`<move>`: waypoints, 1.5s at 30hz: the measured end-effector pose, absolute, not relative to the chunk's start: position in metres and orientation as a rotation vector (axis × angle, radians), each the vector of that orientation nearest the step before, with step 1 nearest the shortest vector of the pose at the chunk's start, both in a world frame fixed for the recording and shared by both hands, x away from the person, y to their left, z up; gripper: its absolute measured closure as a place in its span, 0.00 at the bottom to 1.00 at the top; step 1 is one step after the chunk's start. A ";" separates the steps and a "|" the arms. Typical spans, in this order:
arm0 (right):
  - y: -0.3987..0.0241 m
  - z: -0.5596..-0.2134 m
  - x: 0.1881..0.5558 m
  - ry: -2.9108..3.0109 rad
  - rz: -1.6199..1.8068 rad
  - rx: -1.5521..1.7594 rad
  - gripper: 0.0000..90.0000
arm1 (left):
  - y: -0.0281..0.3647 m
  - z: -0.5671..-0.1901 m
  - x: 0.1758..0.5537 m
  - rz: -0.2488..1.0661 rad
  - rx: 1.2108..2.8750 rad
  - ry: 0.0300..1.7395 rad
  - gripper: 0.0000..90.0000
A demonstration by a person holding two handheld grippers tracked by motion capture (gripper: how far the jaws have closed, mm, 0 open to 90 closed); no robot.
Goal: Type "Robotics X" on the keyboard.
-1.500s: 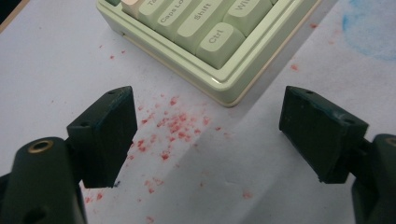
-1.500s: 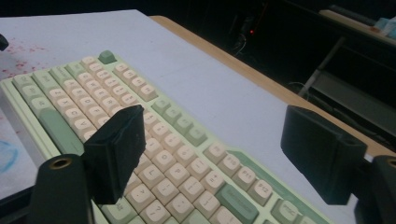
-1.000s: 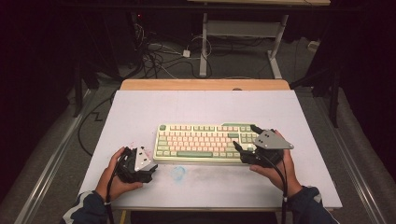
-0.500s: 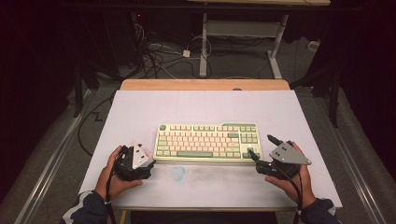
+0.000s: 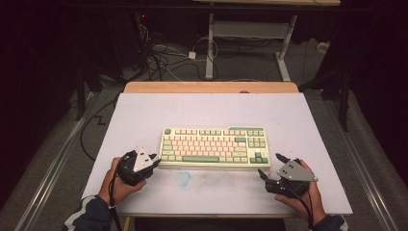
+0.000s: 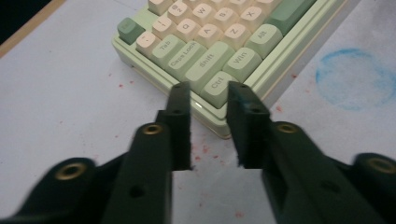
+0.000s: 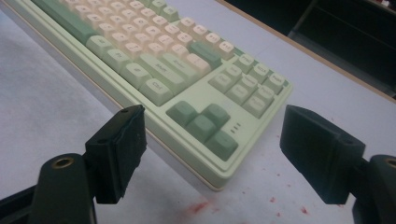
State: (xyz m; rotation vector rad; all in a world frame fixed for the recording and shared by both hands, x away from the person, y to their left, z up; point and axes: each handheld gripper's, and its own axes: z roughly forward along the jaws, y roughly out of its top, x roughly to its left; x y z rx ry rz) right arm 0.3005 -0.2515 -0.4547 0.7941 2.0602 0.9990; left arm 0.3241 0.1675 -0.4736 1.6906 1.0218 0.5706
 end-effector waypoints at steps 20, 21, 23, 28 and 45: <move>-0.247 -0.458 0.303 2.086 0.987 0.776 0.26 | 0.119 -0.457 0.354 0.500 1.788 0.958 0.97; -0.247 -0.458 0.303 2.087 0.984 0.776 0.26 | 0.116 -0.457 0.356 0.503 1.794 0.952 0.97; -0.247 -0.458 0.303 2.085 0.987 0.777 0.26 | 0.110 -0.455 0.360 0.484 1.804 0.948 0.97; -0.247 -0.459 0.304 2.089 0.983 0.778 0.26 | 0.093 -0.453 0.371 0.474 1.821 0.940 0.97; -0.246 -0.462 0.305 2.114 0.966 0.777 0.26 | 0.051 -0.456 0.408 0.427 1.882 0.953 0.97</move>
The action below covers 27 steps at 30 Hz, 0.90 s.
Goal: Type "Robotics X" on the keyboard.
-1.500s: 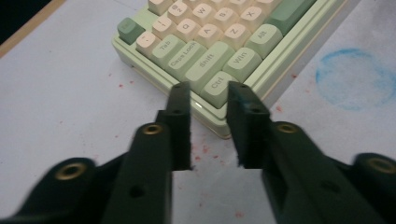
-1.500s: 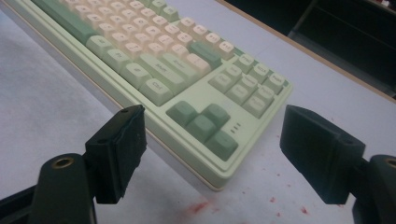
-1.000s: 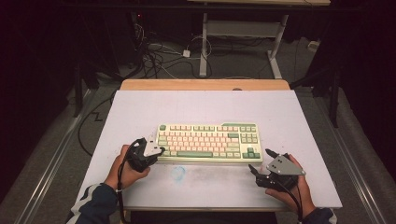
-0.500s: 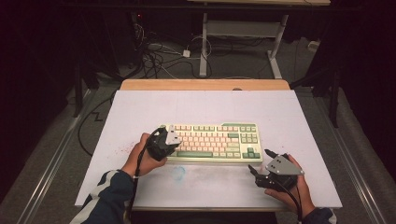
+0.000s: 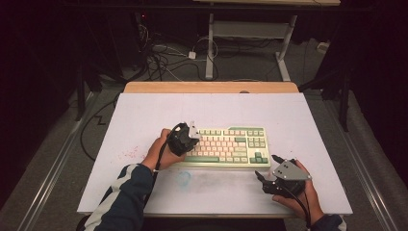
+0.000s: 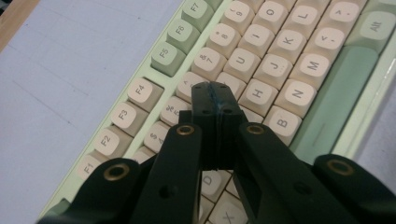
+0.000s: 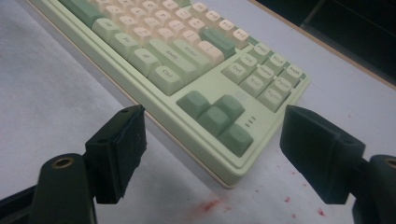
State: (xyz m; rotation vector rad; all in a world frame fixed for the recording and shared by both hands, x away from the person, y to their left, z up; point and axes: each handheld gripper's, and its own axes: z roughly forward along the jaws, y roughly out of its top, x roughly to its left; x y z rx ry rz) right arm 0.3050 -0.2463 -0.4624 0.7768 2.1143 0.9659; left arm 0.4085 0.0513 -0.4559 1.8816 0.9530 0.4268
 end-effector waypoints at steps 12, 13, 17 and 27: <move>-0.246 -0.463 0.305 2.122 0.960 0.775 0.26 | 0.043 -0.462 0.414 0.440 1.903 0.960 0.97; -0.246 -0.463 0.305 2.122 0.961 0.775 0.26 | 0.043 -0.462 0.414 0.442 1.901 0.961 0.97; -0.245 -0.464 0.305 2.121 0.954 0.775 0.26 | 0.043 -0.466 0.413 0.438 1.916 0.956 0.97; -0.247 -0.463 0.305 2.118 0.958 0.782 0.26 | 0.045 -0.454 0.406 0.473 1.844 0.909 0.91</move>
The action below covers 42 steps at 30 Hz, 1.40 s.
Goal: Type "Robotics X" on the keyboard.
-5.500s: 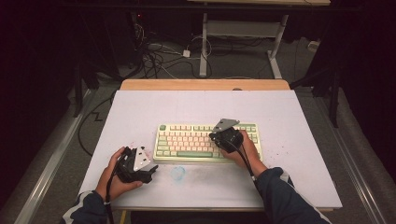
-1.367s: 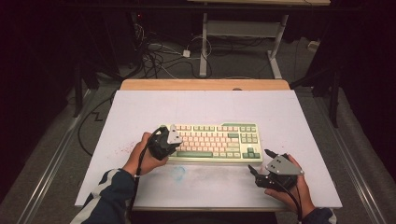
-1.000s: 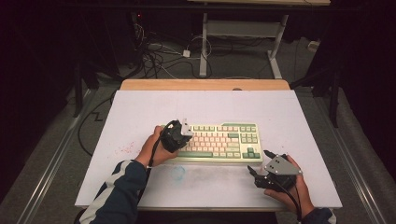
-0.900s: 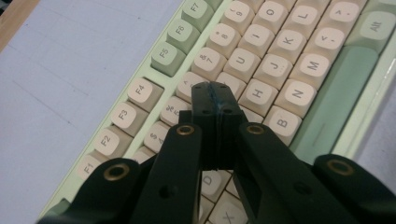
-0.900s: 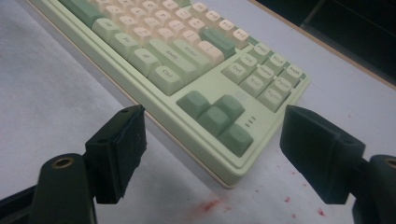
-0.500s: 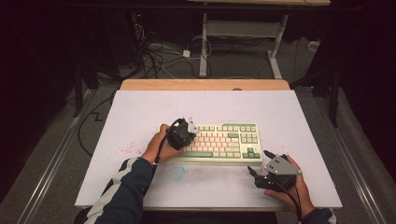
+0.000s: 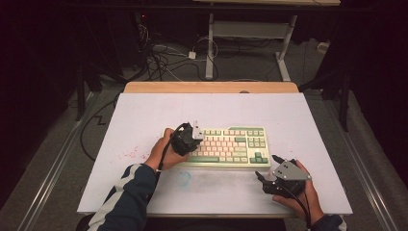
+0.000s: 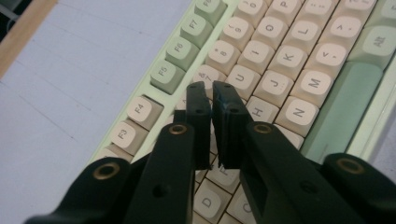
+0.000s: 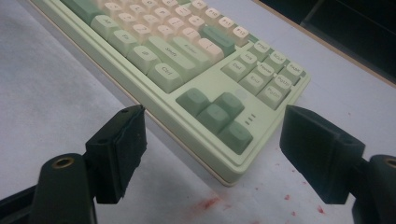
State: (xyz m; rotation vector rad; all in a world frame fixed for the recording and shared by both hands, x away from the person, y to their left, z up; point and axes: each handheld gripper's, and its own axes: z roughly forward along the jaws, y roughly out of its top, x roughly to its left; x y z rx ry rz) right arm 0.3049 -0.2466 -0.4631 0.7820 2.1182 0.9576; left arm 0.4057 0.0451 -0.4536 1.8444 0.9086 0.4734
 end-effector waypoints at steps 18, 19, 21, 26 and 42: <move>-0.247 -0.463 0.306 2.121 0.955 0.784 0.26 | 0.061 -0.441 0.395 0.533 1.725 0.882 0.36; -0.247 -0.463 0.305 2.119 0.956 0.785 0.26 | 0.061 -0.441 0.394 0.542 1.721 0.880 0.31; -0.248 -0.462 0.305 2.112 0.960 0.782 0.27 | 0.063 -0.440 0.392 0.551 1.707 0.870 0.26; -0.249 -0.461 0.305 2.106 0.962 0.785 0.27 | 0.068 -0.439 0.385 0.577 1.684 0.839 0.21; -0.248 -0.461 0.304 2.105 0.964 0.782 0.27 | 0.090 -0.440 0.361 0.654 1.679 0.762 0.20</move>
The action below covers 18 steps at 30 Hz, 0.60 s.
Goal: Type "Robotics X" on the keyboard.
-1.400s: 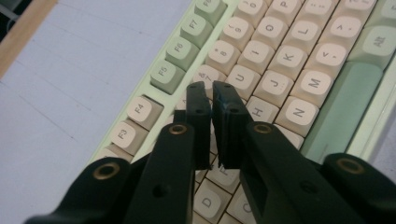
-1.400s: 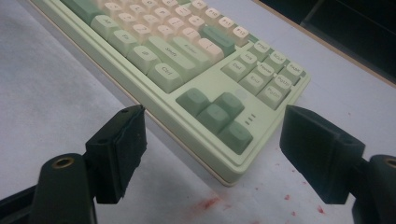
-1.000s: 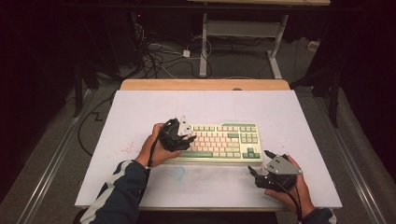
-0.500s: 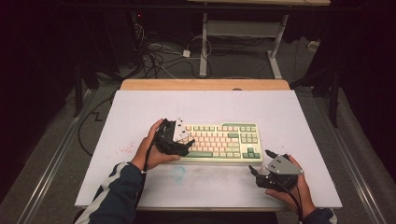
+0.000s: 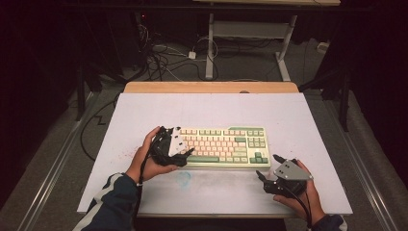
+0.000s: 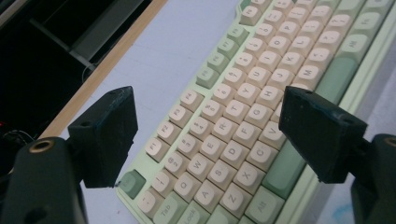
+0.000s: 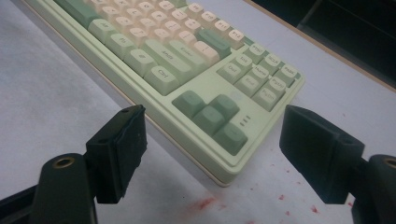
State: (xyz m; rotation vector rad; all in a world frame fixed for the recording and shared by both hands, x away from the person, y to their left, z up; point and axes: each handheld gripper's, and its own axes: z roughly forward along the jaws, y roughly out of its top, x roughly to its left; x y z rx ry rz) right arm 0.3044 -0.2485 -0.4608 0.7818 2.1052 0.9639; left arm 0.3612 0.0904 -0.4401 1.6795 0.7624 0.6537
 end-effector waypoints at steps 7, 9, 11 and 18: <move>-0.248 -0.461 0.305 2.107 0.962 0.781 0.27 | 0.104 -0.441 0.354 0.677 1.657 0.756 0.20; -0.248 -0.461 0.305 2.108 0.963 0.782 0.27 | 0.108 -0.443 0.353 0.682 1.650 0.764 0.20; -0.248 -0.461 0.305 2.108 0.959 0.782 0.27 | 0.113 -0.445 0.351 0.687 1.637 0.776 0.20; -0.247 -0.460 0.306 2.106 0.958 0.783 0.27 | 0.132 -0.454 0.346 0.710 1.627 0.828 0.20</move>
